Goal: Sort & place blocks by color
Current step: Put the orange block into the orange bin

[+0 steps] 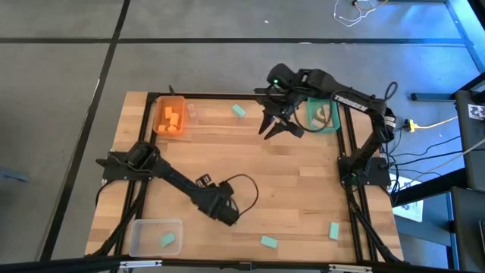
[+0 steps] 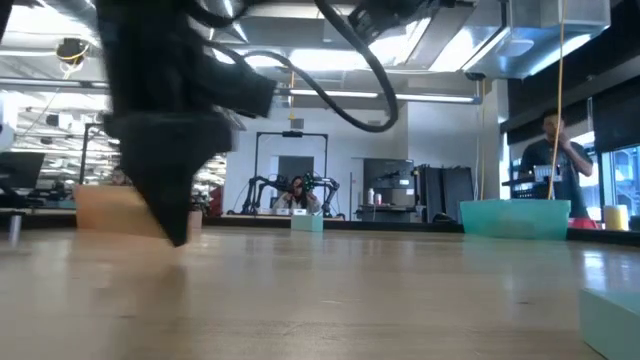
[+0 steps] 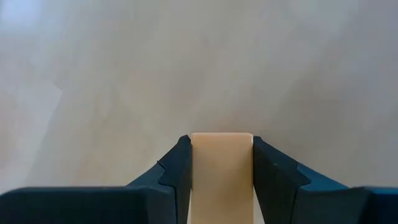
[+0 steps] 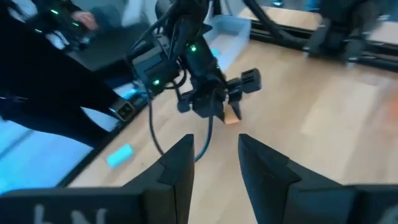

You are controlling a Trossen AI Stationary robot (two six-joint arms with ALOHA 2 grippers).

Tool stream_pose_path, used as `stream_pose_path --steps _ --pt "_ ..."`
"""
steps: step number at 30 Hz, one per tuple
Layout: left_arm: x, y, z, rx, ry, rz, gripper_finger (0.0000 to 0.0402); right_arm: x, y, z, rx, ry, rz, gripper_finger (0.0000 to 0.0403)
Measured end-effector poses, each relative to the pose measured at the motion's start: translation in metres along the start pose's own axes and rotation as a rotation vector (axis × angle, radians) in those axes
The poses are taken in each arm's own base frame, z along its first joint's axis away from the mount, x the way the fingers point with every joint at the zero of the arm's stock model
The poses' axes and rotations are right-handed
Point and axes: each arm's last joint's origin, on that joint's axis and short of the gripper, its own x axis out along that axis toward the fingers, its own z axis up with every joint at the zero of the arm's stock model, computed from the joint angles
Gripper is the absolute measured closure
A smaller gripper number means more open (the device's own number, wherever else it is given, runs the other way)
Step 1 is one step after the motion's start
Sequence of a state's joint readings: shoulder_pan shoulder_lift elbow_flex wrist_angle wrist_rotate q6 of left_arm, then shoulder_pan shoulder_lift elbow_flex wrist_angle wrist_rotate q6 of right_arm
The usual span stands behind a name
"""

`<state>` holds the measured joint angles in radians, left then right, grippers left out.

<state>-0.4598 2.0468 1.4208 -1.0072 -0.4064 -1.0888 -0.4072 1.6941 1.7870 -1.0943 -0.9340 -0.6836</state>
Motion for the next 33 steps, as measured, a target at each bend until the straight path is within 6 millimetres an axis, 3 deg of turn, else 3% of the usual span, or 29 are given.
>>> stream_pose_path --steps 10,16,25,33 --pt "0.017 0.022 0.035 -0.058 0.028 0.03 0.0277 -0.036 0.036 0.013 -0.012 0.114 -0.307 0.0277" --pt "0.015 0.044 0.059 -0.062 0.019 0.024 0.0277 -0.047 0.048 0.014 0.04 0.164 -0.435 0.0277" --pt "-0.008 0.098 0.099 -0.113 -0.092 0.048 0.0277 -0.05 0.051 0.005 0.126 0.238 -0.441 0.0277" --pt "-0.039 0.16 0.12 -0.192 -0.179 0.103 0.0277 -0.048 0.042 -0.014 0.223 0.261 -0.415 0.0277"
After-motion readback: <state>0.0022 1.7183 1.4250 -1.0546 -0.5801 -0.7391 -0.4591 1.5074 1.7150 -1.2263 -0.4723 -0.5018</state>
